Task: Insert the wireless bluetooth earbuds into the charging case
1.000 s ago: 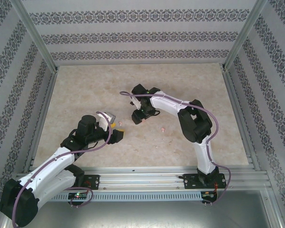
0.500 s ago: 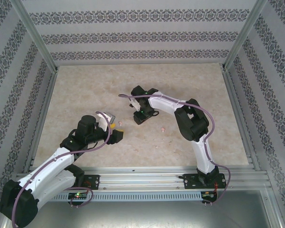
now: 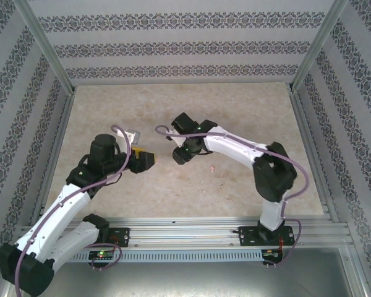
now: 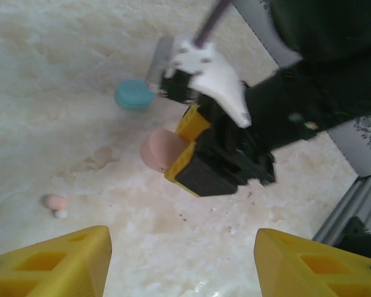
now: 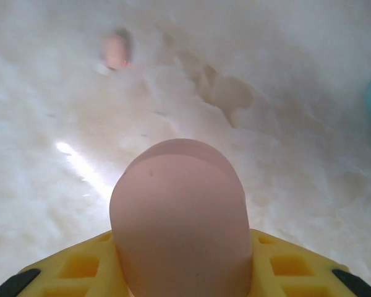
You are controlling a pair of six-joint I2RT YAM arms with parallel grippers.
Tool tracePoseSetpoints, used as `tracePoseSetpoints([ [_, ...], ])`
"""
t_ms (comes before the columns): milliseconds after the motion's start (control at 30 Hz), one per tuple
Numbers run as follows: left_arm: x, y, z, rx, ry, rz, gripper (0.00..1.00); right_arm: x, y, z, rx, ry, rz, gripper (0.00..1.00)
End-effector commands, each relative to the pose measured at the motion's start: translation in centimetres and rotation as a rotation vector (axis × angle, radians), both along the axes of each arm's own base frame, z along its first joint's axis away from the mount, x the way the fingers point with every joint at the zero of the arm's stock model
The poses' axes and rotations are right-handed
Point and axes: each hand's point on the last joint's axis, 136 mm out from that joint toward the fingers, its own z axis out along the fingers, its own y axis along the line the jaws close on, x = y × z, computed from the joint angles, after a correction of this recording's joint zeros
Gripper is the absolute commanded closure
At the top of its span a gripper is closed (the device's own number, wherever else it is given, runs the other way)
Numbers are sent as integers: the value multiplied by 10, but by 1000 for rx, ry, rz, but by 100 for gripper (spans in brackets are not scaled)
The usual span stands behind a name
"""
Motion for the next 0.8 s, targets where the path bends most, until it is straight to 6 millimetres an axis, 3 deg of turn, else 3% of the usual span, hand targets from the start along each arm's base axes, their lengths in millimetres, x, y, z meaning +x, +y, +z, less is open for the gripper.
tracePoseSetpoints([
  [0,-11,-3,-2,-51,187,11,42,-20,8,29,81,-32,13,74],
  [233,-12,-25,28,-217,267,-54,43,-59,15,76,209,-81,74,75],
  [433,-17,-41,42,-352,327,-118,43,-72,16,103,273,-118,94,75],
  [767,-18,-52,38,-410,367,-145,41,-82,24,118,307,-125,138,75],
])
